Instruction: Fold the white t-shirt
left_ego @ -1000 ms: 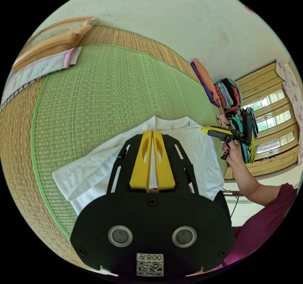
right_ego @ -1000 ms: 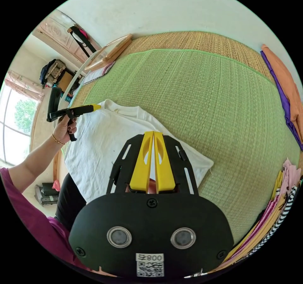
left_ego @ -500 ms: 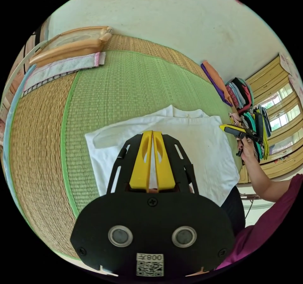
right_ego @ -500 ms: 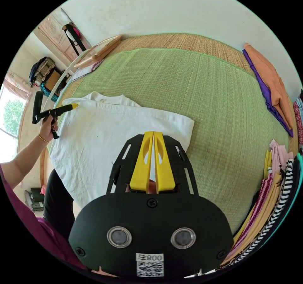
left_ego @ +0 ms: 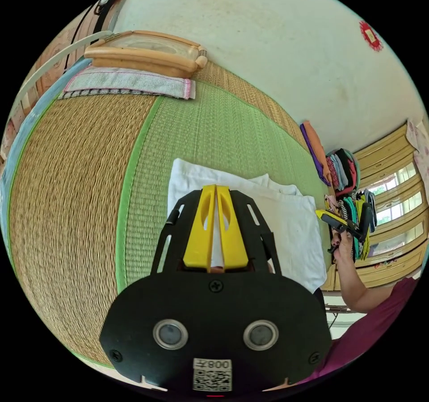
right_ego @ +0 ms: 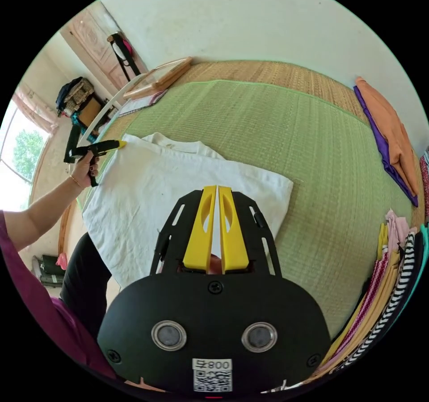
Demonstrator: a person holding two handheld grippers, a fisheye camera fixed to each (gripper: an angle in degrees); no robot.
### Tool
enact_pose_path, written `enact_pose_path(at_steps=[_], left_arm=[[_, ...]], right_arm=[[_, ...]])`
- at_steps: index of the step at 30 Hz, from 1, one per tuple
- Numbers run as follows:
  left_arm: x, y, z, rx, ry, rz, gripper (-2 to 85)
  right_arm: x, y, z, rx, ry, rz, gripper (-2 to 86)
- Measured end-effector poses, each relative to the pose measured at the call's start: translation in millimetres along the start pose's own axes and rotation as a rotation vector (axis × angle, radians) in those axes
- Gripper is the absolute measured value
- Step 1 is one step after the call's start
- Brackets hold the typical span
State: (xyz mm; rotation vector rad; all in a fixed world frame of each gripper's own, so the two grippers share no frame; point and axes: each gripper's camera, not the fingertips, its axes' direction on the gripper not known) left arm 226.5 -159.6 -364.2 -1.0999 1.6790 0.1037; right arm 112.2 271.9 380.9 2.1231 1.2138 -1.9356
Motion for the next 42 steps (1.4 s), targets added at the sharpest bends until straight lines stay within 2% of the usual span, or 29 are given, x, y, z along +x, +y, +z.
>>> enact_pose_path(at_steps=[2,8,24,32,36,42], left_arm=[[-9.2,4.6,-2.8,0.006,0.037,-0.022,0.1],[-10.7,25.5,-17.4,0.032,0.11,-0.018,0.1],[-14.5,66.7,-37.7,0.017,0.19,-0.005,0.1],[-7.1,81.2,-47.9,0.021,0.187,-0.015,0.2],[1.0,89.4,-54.5,0.024,0.184,-0.017,0.2],[19.5,102.1,-65.0,0.037,0.201,-0.011,0.2]], right_arm=[[-37.7,2.8,-2.4,0.008,-0.072,-0.118,2.8],[-94.3,7.1,31.5,-0.057,-0.091,-0.258,4.4],[-120.2,20.2,46.4,-0.077,0.023,-0.319,1.9],[-141.8,28.2,46.1,-0.066,0.152,-0.395,0.3],[-133.2,26.4,39.6,-0.054,0.123,-0.355,0.2],[-94.0,26.4,9.4,0.005,-0.021,-0.209,0.1]])
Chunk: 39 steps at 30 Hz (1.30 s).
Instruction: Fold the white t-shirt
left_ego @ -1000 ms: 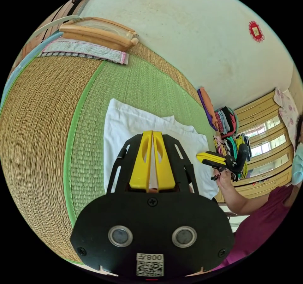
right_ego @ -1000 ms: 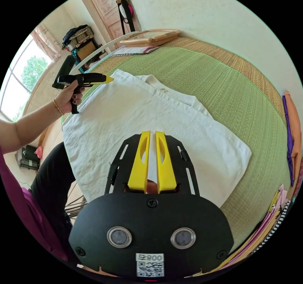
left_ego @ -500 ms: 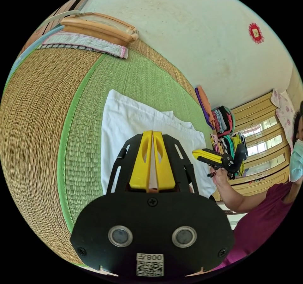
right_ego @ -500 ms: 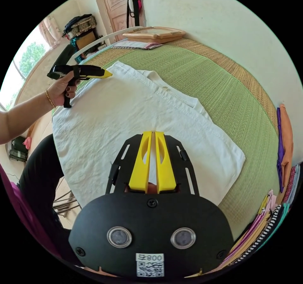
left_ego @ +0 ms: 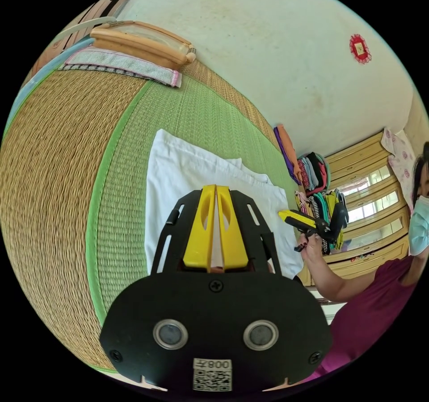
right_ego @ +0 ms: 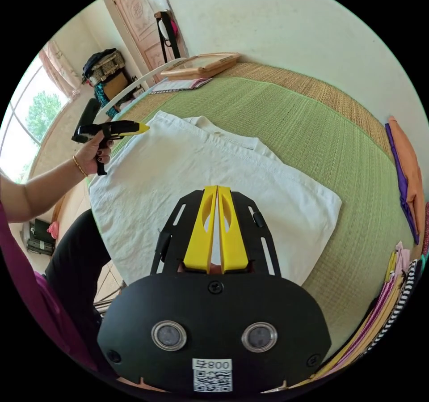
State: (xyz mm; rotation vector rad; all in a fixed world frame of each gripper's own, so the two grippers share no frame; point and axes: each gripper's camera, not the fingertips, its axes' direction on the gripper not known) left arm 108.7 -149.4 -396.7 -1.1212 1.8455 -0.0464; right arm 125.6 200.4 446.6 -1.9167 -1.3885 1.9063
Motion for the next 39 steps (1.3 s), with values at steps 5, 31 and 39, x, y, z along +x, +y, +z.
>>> enact_pose_path(at_steps=[5,31,39], left_arm=[[27.0,17.8,-4.2,-0.004,0.033,0.017,0.1],[208.9,220.3,-36.0,-0.11,-0.12,-0.014,0.5],[371.9,236.9,88.5,-0.322,0.125,0.316,3.6]], right_arm=[[-7.0,19.7,-43.6,0.039,-0.131,-0.016,0.1],[-103.9,197.9,-98.9,-0.527,0.025,-0.087,5.5],[-30.9,239.9,-129.3,-0.418,0.052,0.243,9.0]])
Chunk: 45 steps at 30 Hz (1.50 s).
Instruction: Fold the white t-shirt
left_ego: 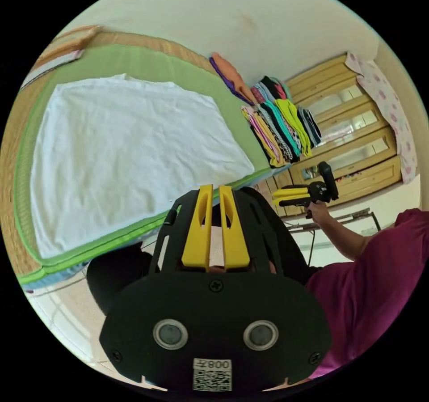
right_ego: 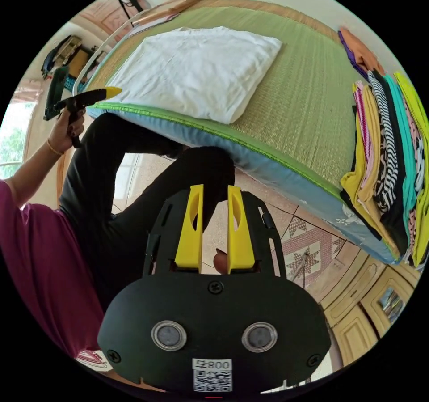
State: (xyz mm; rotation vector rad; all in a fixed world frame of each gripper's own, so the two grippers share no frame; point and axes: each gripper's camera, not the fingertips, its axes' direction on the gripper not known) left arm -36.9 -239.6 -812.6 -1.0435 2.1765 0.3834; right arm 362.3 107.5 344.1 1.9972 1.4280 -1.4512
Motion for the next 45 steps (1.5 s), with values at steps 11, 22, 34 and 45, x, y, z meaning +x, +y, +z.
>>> enact_pose_path(at_steps=[11,22,34,45], left_arm=[[202.0,-77.3,200.3,-0.33,-0.266,0.57,7.1],[237.5,-80.1,236.4,-0.302,-0.27,0.479,1.1],[250.7,-81.6,221.5,-0.207,-0.167,0.434,0.9],[235.5,-75.5,201.6,-0.173,-0.092,0.402,1.0]], right_arm=[[138.7,-3.4,-13.3,0.312,-0.353,0.255,9.8],[235.3,-89.4,13.2,0.38,-0.505,0.287,11.7],[306.4,-204.2,39.2,0.368,-0.667,0.328,10.2],[334.7,-236.9,53.5,0.329,-0.711,0.326,3.8]])
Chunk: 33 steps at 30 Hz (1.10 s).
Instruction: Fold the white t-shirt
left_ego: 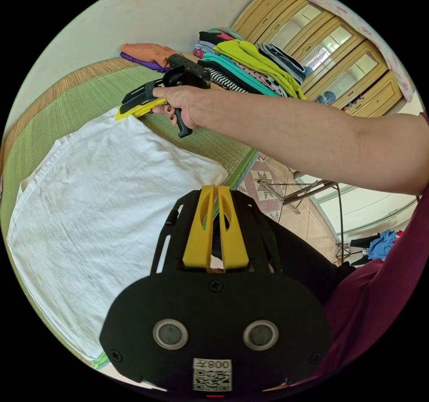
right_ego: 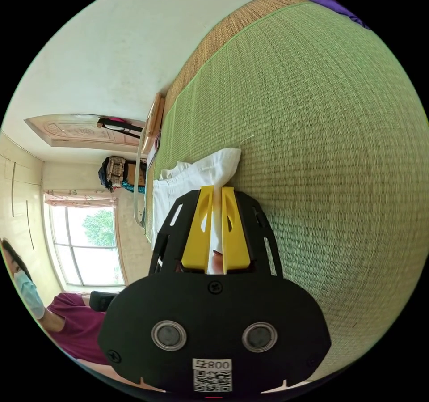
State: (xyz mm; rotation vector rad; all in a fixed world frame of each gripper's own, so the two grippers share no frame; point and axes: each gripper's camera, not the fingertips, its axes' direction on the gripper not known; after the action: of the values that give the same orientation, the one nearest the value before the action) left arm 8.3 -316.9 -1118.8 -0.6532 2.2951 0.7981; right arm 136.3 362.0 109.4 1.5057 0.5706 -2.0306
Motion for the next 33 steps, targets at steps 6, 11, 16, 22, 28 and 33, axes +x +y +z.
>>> enact_pose_path(at_steps=[6,11,16,22,28,33], left_arm=[[-10.6,14.5,-16.6,0.027,0.027,-0.016,0.9],[-17.7,26.7,-35.9,0.058,0.057,-0.003,0.9],[-32.8,48.8,-49.4,0.059,0.084,-0.02,0.9],[-57.2,84.8,-89.4,0.109,0.108,-0.044,0.9],[-88.6,136.2,-148.7,0.203,0.148,-0.096,0.9],[-124.8,200.9,-206.2,0.299,0.172,-0.187,0.8]], right_arm=[[-0.8,-7.8,-1.5,-0.017,0.038,-0.017,2.3],[-5.5,-7.9,-16.3,0.008,0.043,-0.029,2.0],[-2.3,-4.7,-16.1,0.022,0.042,0.007,2.0],[-14.5,-3.9,-16.2,0.045,0.038,0.01,2.0],[-50.7,-1.8,-16.9,0.092,-0.022,-0.026,2.0],[-105.0,-2.9,-2.4,0.107,-0.051,-0.108,1.9]])
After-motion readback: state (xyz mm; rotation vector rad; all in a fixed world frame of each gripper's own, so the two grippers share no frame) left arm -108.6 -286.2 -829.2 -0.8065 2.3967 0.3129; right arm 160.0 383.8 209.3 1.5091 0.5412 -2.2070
